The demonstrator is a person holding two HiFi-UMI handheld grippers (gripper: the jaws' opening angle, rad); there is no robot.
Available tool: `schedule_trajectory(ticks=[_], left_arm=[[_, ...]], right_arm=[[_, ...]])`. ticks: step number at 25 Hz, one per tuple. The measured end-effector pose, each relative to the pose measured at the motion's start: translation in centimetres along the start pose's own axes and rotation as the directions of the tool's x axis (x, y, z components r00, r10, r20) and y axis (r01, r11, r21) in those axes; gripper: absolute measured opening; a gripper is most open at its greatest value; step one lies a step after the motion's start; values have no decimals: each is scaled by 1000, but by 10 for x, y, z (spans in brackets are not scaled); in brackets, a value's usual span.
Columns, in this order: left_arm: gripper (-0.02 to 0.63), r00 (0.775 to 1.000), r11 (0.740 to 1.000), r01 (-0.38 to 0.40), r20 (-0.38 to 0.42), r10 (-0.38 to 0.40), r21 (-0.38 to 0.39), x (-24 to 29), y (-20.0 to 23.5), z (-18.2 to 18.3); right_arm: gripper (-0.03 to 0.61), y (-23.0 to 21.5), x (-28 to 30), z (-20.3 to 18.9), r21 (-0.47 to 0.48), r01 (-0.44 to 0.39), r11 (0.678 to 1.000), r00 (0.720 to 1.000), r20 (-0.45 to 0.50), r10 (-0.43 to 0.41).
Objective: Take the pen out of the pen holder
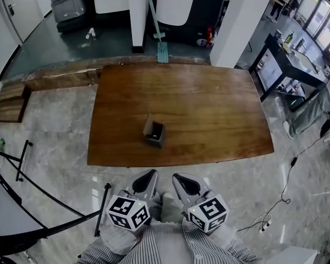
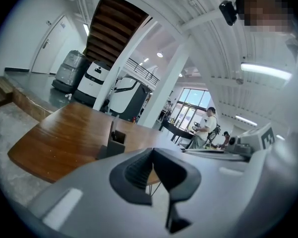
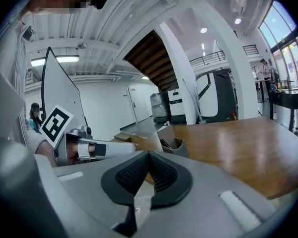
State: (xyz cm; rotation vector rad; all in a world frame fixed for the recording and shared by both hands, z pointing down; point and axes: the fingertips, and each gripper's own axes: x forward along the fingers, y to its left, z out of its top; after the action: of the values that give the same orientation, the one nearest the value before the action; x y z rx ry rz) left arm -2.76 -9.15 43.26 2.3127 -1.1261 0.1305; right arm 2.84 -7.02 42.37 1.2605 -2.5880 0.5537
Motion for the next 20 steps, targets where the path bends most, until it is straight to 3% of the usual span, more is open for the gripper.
schedule_trajectory(ticks=[11,20], left_arm=[[8,996,993,-73,-55,68,-97,27,28,-11],[8,993,978,-120,-37,115,-171,45,66,-11]], right_arm=[[0,-28,48,5,-22,-77,997,994,-83,75],[24,-37,108,8,-79,-154,985,982,-125,144]])
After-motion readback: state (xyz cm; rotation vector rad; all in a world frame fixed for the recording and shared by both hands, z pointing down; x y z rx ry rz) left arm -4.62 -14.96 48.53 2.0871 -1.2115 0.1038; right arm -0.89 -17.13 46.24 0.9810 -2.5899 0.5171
